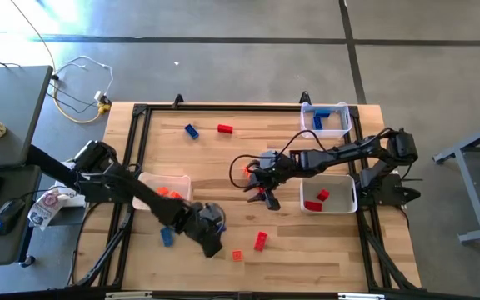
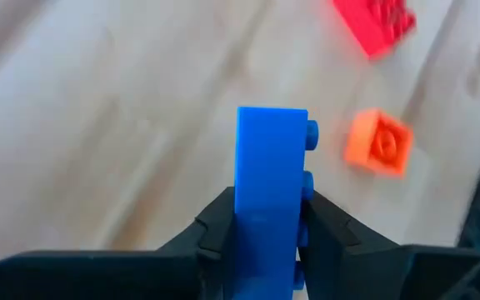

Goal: Sort & place blocks by color
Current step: Put the blue game piece into the transparent bin

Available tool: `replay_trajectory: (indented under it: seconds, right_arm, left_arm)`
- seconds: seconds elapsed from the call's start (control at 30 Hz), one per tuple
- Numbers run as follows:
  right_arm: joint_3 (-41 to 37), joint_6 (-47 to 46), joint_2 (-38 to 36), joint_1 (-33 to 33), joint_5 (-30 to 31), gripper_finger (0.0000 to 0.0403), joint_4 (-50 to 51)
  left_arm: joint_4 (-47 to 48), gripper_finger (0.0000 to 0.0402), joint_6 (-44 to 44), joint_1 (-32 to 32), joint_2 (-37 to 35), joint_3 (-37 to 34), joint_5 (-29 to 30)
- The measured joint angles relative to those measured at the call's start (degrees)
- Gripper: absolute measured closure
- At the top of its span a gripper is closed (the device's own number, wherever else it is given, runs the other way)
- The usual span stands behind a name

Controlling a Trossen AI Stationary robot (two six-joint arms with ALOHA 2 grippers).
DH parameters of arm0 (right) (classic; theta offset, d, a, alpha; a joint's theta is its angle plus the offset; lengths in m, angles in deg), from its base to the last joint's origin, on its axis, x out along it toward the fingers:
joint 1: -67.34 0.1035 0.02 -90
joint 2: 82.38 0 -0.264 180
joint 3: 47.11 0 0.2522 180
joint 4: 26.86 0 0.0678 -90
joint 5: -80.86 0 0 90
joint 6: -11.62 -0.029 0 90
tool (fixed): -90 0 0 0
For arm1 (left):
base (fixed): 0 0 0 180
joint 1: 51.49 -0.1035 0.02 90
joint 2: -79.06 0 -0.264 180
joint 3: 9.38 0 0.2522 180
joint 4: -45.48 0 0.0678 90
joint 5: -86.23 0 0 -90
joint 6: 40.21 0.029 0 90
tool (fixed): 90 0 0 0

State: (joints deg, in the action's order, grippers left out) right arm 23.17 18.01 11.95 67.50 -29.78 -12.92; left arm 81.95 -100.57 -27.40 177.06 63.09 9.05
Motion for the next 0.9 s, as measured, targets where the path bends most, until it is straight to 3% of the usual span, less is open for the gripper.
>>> replay_trajectory:
  seconds: [0.37, 0.9]
  right_arm:
    - [0.0, 0.2, 0.0, 0.0, -1.3, 0.0229, -1.1]
    - [0.0, 2.3, 0.0, -0.3, -1.9, 0.0229, -1.8]
  left_arm:
    - [-3.5, 0.0333, 15.3, -10.8, -0.1, 0.1, 1.6]
    - [-6.3, 0.0330, 34.9, -18.6, -0.2, 5.8, 1.5]
